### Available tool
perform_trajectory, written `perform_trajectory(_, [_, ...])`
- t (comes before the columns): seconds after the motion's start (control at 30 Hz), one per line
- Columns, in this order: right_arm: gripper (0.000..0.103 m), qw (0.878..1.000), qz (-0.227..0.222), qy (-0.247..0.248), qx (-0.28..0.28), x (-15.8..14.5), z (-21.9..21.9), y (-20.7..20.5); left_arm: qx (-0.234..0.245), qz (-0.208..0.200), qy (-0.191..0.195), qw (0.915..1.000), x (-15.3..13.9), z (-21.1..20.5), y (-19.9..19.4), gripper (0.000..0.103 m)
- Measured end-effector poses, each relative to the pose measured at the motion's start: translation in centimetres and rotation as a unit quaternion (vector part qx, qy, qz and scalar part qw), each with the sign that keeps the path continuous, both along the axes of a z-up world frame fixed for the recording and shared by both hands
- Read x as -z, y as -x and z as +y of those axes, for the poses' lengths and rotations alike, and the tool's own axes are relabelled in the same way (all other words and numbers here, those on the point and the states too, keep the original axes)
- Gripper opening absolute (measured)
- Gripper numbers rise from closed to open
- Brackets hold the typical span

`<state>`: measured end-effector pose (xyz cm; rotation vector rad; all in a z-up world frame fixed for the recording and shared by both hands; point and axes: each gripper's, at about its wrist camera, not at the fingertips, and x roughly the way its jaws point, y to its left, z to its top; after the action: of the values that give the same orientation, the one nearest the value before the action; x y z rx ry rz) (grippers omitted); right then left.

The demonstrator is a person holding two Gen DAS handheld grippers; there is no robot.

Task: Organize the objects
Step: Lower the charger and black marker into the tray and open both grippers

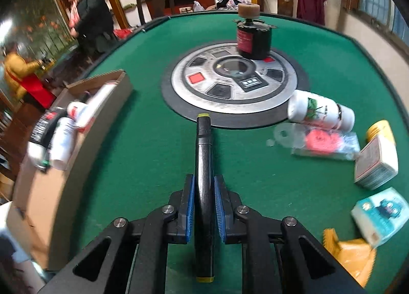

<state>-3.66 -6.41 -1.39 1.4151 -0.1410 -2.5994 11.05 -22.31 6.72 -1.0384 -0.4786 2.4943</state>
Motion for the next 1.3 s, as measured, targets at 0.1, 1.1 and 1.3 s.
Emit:
perform_trajectory(0.1, [0.017,0.999,0.008,0.035,-0.004,-1.1,-0.3,-0.9,-0.011,0.012,0.000,0.9999,-0.7,-0.9,-0.4,0.068])
perform_trajectory(1.1, [0.017,0.986,-0.061,0.088,-0.130,-1.4,-16.0,0.5,-0.023,-0.036,0.150,0.9877,2.6,-2.9,4.8,0.068])
perform_trajectory(1.3, [0.018,0.990,-0.055,0.063,-0.117,-1.0,-16.1,1.0,-0.027,-0.047,0.152,0.9869,3.1,-2.8,5.5,0.069])
